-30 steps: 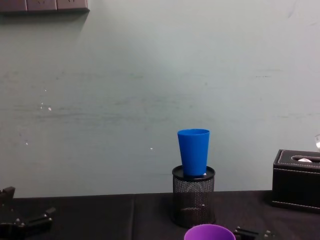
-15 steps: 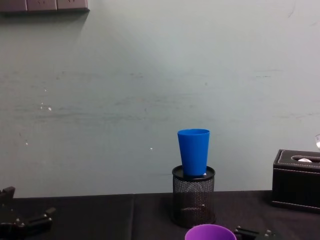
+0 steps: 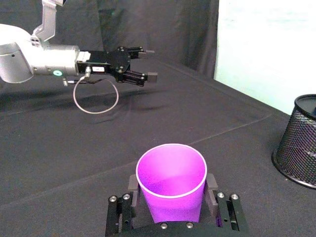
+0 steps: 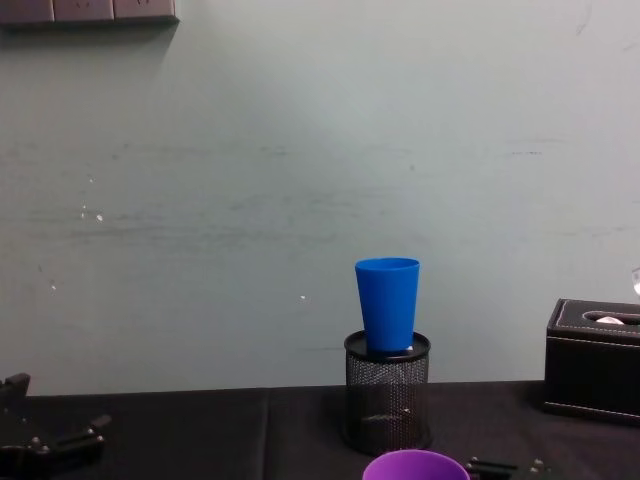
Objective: Pick up one cup with a gripper and tap it against the other cup.
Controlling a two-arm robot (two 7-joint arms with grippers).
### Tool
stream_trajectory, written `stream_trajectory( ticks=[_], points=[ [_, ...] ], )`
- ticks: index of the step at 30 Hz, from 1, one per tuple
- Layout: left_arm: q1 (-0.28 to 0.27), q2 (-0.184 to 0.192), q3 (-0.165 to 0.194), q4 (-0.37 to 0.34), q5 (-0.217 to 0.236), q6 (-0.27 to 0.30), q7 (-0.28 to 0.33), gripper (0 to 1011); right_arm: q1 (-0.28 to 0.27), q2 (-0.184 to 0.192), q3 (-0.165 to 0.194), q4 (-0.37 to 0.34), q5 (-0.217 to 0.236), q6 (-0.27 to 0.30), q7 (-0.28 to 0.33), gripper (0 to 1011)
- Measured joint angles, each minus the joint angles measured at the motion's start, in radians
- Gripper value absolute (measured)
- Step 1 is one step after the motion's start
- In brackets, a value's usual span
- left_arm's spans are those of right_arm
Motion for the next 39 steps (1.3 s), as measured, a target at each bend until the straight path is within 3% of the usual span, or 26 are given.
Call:
stream_trajectory(
  ticks=[18, 29, 39],
  points=[
    [0.000, 0.000, 0.000, 0.000, 0.000, 0.000, 0.000, 1011, -0.002, 0.004, 0.000, -0.008, 0.001, 0.010, 0.000, 728],
    [0.000, 0.000, 0.000, 0.000, 0.000, 0.000, 0.000, 1011, -0.006, 0.039, 0.021, -0.103, 0.044, 0.147, -0.034, 729],
    [0.000, 0.000, 0.000, 0.000, 0.000, 0.000, 0.000, 1012, -0.015, 0.102, 0.055, -0.275, 0.120, 0.303, -0.096, 729]
  ],
)
